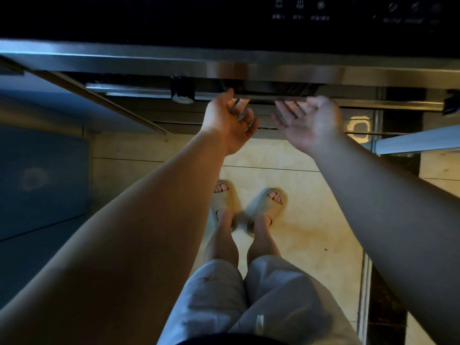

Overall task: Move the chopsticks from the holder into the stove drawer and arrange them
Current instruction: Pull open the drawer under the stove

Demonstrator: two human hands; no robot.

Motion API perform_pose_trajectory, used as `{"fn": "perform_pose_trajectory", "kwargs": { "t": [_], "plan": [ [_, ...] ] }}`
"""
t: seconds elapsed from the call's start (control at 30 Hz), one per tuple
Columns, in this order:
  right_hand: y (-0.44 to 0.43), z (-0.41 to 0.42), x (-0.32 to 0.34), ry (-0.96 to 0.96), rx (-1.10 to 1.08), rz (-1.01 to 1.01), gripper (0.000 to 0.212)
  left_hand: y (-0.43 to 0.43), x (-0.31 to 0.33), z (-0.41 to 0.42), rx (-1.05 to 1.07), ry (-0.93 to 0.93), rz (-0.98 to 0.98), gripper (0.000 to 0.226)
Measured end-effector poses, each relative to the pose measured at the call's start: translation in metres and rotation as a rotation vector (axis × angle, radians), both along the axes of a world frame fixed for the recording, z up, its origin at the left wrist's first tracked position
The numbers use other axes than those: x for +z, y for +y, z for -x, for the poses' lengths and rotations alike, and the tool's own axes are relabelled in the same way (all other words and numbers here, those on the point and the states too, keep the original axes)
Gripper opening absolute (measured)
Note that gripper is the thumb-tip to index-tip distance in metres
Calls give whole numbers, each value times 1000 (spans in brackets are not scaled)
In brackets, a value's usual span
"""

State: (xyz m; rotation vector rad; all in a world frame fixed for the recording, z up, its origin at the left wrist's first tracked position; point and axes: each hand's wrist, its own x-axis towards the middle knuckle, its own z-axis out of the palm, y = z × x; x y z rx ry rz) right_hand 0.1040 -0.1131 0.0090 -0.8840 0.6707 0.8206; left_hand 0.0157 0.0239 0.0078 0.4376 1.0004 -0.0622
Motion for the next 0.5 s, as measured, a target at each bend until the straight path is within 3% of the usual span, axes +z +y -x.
{"fn": "perform_pose_trajectory", "kwargs": {
  "t": [0.1,0.23,0.4,0.5],
  "plan": [
    [-6,6,1,34,19,28,46,-1,-1,7,-37,43,-5,24],
    [-20,28,3,80,23,48,42,-14,-7,25,-55,129,-8,41],
    [-37,57,10,161,35,78,30,-30,1,56,-87,231,-12,45],
    [-47,76,13,213,36,127,39,-40,3,74,-101,293,9,39]
  ]
}}
